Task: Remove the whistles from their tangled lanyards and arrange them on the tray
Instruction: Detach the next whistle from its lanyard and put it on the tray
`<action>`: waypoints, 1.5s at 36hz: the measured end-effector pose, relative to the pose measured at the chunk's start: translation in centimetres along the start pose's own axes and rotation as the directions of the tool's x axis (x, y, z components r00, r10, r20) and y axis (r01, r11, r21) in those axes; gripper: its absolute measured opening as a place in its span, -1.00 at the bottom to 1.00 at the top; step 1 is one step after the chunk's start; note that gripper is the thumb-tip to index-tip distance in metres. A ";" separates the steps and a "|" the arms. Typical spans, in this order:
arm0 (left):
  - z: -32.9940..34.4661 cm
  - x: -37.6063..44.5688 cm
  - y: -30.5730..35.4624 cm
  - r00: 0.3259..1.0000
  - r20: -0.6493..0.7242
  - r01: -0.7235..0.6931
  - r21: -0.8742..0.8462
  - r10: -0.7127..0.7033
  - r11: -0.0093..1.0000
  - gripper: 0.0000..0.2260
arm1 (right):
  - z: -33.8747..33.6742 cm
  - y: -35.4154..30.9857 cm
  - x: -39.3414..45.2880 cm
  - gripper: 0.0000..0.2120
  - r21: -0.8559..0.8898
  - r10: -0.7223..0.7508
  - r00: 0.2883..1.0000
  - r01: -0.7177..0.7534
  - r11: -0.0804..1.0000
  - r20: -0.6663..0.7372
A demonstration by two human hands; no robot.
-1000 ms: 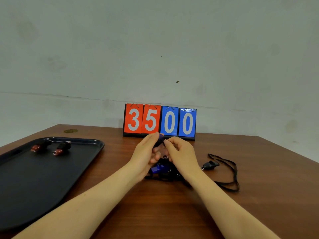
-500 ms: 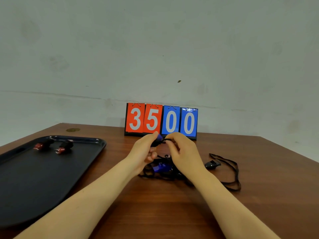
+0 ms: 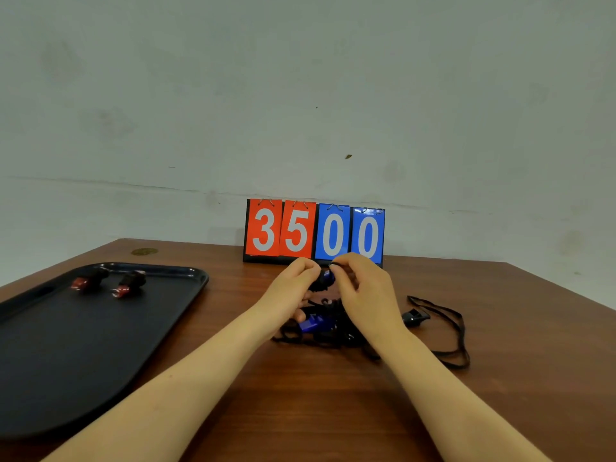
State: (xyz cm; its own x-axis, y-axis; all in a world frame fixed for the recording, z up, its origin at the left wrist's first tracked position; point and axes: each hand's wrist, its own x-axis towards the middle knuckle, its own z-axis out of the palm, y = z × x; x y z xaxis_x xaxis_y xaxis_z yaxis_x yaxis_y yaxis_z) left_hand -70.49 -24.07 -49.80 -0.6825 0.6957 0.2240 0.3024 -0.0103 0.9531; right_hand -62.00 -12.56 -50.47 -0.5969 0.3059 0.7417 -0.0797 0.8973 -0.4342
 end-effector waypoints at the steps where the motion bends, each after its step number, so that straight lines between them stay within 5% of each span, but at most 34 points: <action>1: 0.1 0.0 0.0 1.000 0.002 -0.012 0.023 0.012 1.000 -0.85 | 0.0 0.0 0.0 -0.92 0.003 0.014 1.000 -0.014 1.000 -0.002; 5: 0.0 0.0 -0.2 0.999 -0.024 -0.043 0.139 0.047 0.989 -0.84 | 0.1 -0.2 0.1 -0.93 0.109 0.158 0.986 -0.163 0.981 0.055; 8: -0.1 -0.1 -0.6 0.998 -0.046 -0.035 0.142 0.042 0.989 -0.80 | -0.2 -0.3 0.4 -0.91 0.327 0.345 0.913 -0.401 0.855 0.217; 11: 0.0 -0.3 -0.8 0.995 -0.092 -0.036 0.080 0.043 0.996 -0.80 | -0.7 -0.4 0.4 -0.85 0.601 0.417 0.778 -0.629 0.494 0.471; 14: 0.2 -0.3 -0.8 0.993 -0.110 -0.038 -0.008 0.037 0.999 -0.80 | -1.0 -0.6 0.5 -0.79 0.684 0.439 0.645 -0.724 0.089 0.625; 18: 0.4 -0.1 -0.7 0.996 -0.081 -0.039 -0.124 0.029 0.992 -0.81 | -1.1 -0.8 0.6 -0.79 0.696 0.431 0.599 -0.710 -0.104 0.675; 28: 0.6 -0.4 -0.3 0.995 -0.034 0.071 -0.352 -0.089 0.933 -0.82 | -0.4 -1.0 0.4 -0.82 0.751 0.388 0.726 -0.649 0.117 0.567; 36: 0.1 -0.2 -0.5 0.983 0.033 0.162 -0.607 -0.179 0.778 -0.76 | -0.4 -1.1 0.3 -0.91 0.728 0.342 0.832 -0.550 0.409 0.436; 42: -0.2 -0.4 0.0 0.979 0.147 0.204 -0.632 -0.143 0.748 -0.78 | -0.6 -1.0 0.7 -0.94 0.542 0.331 0.923 -0.384 0.747 0.198; 49: -0.2 -0.9 0.5 0.936 0.339 0.290 -0.600 -0.091 0.745 -0.73 | -0.9 -0.4 0.8 -0.95 0.575 0.350 0.922 -0.377 0.726 0.164; 54: -0.3 -0.8 0.1 0.932 0.355 0.287 -0.613 -0.067 0.736 -0.67 | -0.7 -0.5 0.6 -0.95 0.578 0.358 0.908 -0.415 0.703 0.217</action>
State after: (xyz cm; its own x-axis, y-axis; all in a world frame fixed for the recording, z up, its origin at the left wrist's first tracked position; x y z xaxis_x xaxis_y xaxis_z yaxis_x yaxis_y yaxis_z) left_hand -70.12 -24.81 -49.80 -0.4201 0.9046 0.0726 -0.3814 -0.2486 0.8904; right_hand -61.76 -12.60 -49.45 -0.7436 0.5303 0.4072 -0.2697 0.3194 -0.9084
